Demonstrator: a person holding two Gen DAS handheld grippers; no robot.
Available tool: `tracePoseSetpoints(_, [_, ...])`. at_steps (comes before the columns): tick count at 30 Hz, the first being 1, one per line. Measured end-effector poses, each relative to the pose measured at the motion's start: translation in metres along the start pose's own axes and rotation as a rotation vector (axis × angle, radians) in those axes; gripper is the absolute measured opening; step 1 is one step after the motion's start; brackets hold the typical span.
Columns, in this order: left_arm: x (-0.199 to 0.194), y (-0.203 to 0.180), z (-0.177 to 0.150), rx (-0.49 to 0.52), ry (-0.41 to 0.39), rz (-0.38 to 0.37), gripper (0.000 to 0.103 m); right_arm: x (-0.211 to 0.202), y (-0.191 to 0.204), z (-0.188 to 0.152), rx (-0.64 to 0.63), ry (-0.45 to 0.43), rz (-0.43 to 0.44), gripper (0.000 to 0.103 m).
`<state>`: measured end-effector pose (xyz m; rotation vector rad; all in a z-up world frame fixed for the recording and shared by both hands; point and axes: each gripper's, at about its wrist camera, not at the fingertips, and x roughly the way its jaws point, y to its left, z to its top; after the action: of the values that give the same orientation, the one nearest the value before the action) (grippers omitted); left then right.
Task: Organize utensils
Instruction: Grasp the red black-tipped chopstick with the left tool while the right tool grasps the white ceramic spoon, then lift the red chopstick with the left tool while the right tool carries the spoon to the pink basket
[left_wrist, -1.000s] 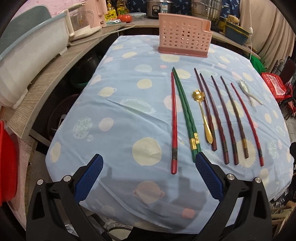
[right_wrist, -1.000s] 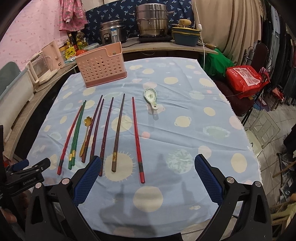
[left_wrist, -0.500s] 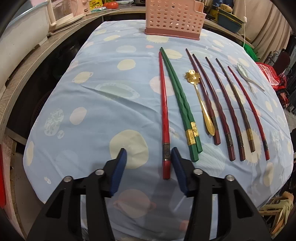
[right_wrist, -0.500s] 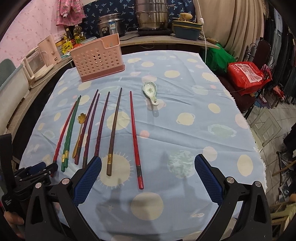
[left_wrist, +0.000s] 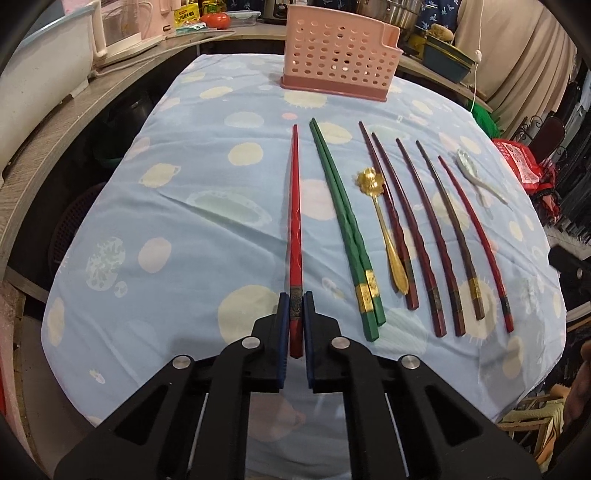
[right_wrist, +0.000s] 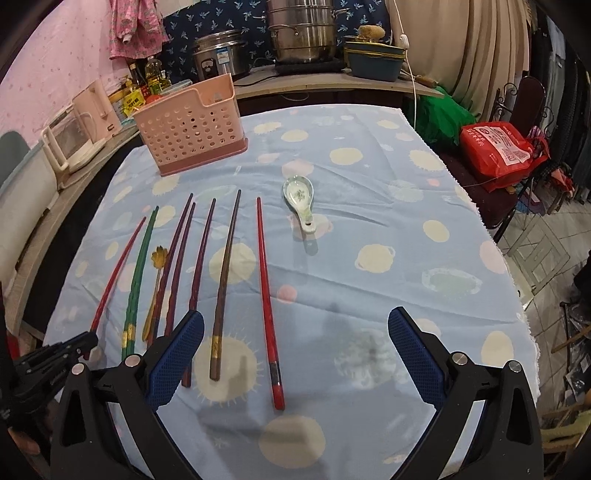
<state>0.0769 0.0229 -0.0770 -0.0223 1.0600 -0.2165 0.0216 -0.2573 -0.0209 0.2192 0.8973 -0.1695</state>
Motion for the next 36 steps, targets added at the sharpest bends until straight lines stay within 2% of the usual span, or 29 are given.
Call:
tracePoseSetpoints(5, [0.007,0.002,0.009,-0.015,0.013,0.0,0.007,0.025,-0.016,0.039,0.074,-0.001,0.05,0.08])
tracePoseSetpoints(9, [0.016,0.003,0.012,-0.019,0.034,0.007,0.007,0.054,-0.026,0.064,0.121,0.018,0.091,0.058])
tracePoseSetpoints(18, [0.031,0.004,0.021,-0.026,0.064,0.022,0.007,0.11,-0.03,0.079,0.146,0.097,0.142,0.015])
tracePoseSetpoints(26, [0.034,0.003,0.024,-0.027,0.07,0.025,0.007,0.129,-0.035,0.065,0.175,0.14,0.168,0.011])
tracePoseSetpoints(36, [0.034,0.004,0.023,-0.025,0.054,0.024,0.007,0.123,-0.03,0.055,0.126,0.092,0.137,0.008])
